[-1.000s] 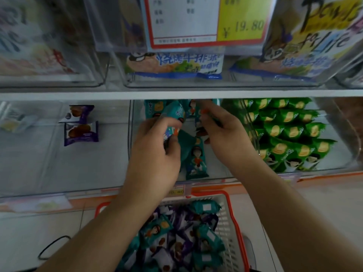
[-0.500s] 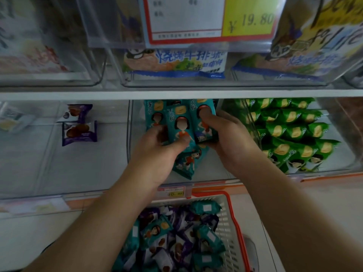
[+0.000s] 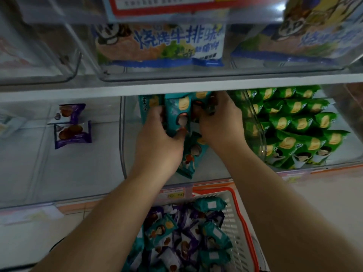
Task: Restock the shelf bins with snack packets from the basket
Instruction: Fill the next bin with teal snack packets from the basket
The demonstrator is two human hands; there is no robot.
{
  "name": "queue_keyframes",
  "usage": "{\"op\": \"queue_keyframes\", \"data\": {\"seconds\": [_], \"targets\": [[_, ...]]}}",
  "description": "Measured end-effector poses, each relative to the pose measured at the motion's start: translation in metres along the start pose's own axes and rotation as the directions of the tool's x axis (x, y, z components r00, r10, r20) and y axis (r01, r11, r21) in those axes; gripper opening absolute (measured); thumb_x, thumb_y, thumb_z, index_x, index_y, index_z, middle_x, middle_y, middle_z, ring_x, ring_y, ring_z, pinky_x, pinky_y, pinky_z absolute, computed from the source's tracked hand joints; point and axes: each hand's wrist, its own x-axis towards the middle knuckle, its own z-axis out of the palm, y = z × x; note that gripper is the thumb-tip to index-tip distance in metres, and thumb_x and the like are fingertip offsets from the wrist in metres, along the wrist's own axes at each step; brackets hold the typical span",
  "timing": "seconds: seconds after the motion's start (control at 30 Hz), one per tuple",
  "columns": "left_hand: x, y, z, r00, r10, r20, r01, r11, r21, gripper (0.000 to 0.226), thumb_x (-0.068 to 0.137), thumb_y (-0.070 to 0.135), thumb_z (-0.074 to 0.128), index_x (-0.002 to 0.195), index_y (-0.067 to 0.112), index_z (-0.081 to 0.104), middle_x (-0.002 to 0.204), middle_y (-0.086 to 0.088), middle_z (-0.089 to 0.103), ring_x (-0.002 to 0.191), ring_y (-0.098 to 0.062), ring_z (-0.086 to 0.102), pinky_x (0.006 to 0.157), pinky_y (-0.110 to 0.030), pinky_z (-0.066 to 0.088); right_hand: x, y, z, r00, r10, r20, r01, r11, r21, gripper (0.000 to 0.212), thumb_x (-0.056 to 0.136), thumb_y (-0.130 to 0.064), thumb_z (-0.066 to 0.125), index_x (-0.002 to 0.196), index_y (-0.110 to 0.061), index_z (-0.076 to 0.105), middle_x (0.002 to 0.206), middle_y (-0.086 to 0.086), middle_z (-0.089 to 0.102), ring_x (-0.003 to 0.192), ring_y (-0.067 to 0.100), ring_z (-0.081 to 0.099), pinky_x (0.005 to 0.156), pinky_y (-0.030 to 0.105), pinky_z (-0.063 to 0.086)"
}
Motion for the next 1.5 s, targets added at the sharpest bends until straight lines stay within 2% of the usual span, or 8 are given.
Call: {"op": "queue_keyframes", "data": {"seconds": [0.2, 0.3, 0.6, 0.77, 0.87, 1.07, 1.3, 1.5], "targets": [[0.021, 0.011, 0.026, 0.987, 0.16, -0.008, -0.154, 0.957, 0.246, 0.056, 0.091, 0.016, 0.072, 0.141, 0.028, 0.051, 0.137, 0.003, 0.059, 0.126, -0.019, 0.058, 0.097, -0.034, 0.052, 0.006, 0.002, 0.01, 0.997, 0.072, 0.014, -0.073, 0.997, 0.022, 0.037, 0.095, -0.009, 0.059, 0.128, -0.025, 0.06, 0.113, -0.004, 0.072, 0.097, 0.015, 0.066, 0.083, 0.036, 0.058], [0.028, 0.009, 0.028, 0.987, 0.16, 0.0, -0.154, 0.951, 0.268, 0.052, 0.09, 0.018, 0.073, 0.137, 0.027, 0.054, 0.134, 0.002, 0.059, 0.124, -0.019, 0.057, 0.095, -0.029, 0.05, 0.008, 0.009, 0.015, 0.99, 0.13, 0.062, -0.131, 0.991, 0.017, 0.047, 0.087, -0.014, 0.067, 0.131, -0.027, 0.056, 0.116, 0.0, 0.071, 0.107, 0.024, 0.068, 0.09, 0.046, 0.06], [0.027, 0.02, 0.016, 0.998, 0.03, 0.054, -0.035, 0.995, 0.095, 0.046, 0.089, 0.006, 0.061, 0.128, 0.031, 0.055, 0.099, 0.02, 0.058, 0.079, 0.007, 0.05, 0.056, -0.002, 0.038, 0.004, 0.009, 0.009, 0.972, 0.115, 0.207, -0.149, 0.976, 0.161, 0.039, 0.075, -0.029, 0.073, 0.111, -0.029, 0.06, 0.102, -0.01, 0.071, 0.093, 0.011, 0.067, 0.075, 0.033, 0.055], [0.022, 0.02, 0.02, 0.989, -0.043, 0.142, 0.051, 0.997, -0.053, 0.062, 0.085, -0.002, 0.051, 0.131, 0.039, 0.053, 0.11, 0.02, 0.065, 0.098, 0.003, 0.058, 0.08, -0.023, 0.05, -0.001, 0.017, 0.005, 0.982, 0.007, 0.19, -0.033, 0.991, 0.132, 0.043, 0.08, -0.043, 0.082, 0.116, -0.03, 0.062, 0.107, -0.016, 0.068, 0.098, 0.003, 0.064, 0.075, 0.023, 0.05], [0.021, 0.021, 0.02, 0.987, -0.043, 0.153, 0.053, 0.996, -0.068, 0.068, 0.087, -0.003, 0.054, 0.136, 0.043, 0.046, 0.107, 0.028, 0.059, 0.097, 0.009, 0.055, 0.075, -0.016, 0.044, -0.003, 0.019, 0.004, 0.994, -0.003, 0.105, -0.007, 0.996, 0.093, 0.048, 0.08, -0.038, 0.083, 0.121, -0.024, 0.063, 0.123, -0.004, 0.053, 0.109, 0.014, 0.056, 0.088, 0.028, 0.047], [0.021, 0.016, 0.018, 0.969, -0.064, 0.237, 0.086, 0.993, -0.083, 0.072, 0.086, -0.001, 0.056, 0.147, 0.036, 0.041, 0.122, 0.013, 0.06, 0.104, -0.004, 0.057, 0.073, -0.021, 0.044, -0.004, 0.025, 0.002, 0.948, 0.152, 0.281, -0.273, 0.842, 0.466, 0.059, 0.072, -0.025, 0.083, 0.125, -0.023, 0.059, 0.112, -0.001, 0.076, 0.103, 0.021, 0.074, 0.093, 0.053, 0.059], [0.02, 0.016, 0.013, 0.968, -0.04, 0.249, 0.072, 0.99, -0.12, 0.069, 0.089, -0.004, 0.058, 0.138, 0.039, 0.036, 0.107, 0.018, 0.056, 0.088, -0.001, 0.057, 0.06, -0.017, 0.051, -0.003, 0.032, 0.003, 0.911, 0.205, 0.359, -0.41, 0.564, 0.717, 0.047, 0.09, -0.023, 0.074, 0.135, -0.016, 0.062, 0.119, 0.008, 0.076, 0.112, 0.029, 0.073, 0.099, 0.049, 0.057], [0.02, 0.013, 0.016, 0.969, 0.036, 0.243, -0.044, 0.999, 0.029, 0.066, 0.089, 0.002, 0.058, 0.146, 0.034, 0.05, 0.14, 0.005, 0.05, 0.12, -0.012, 0.054, 0.084, -0.012, 0.042, -0.006, 0.025, 0.003, 0.918, 0.172, 0.357, -0.381, 0.63, 0.676, 0.037, 0.095, -0.01, 0.07, 0.131, -0.012, 0.063, 0.114, 0.011, 0.077, 0.104, 0.029, 0.075, 0.093, 0.05, 0.061]]}}
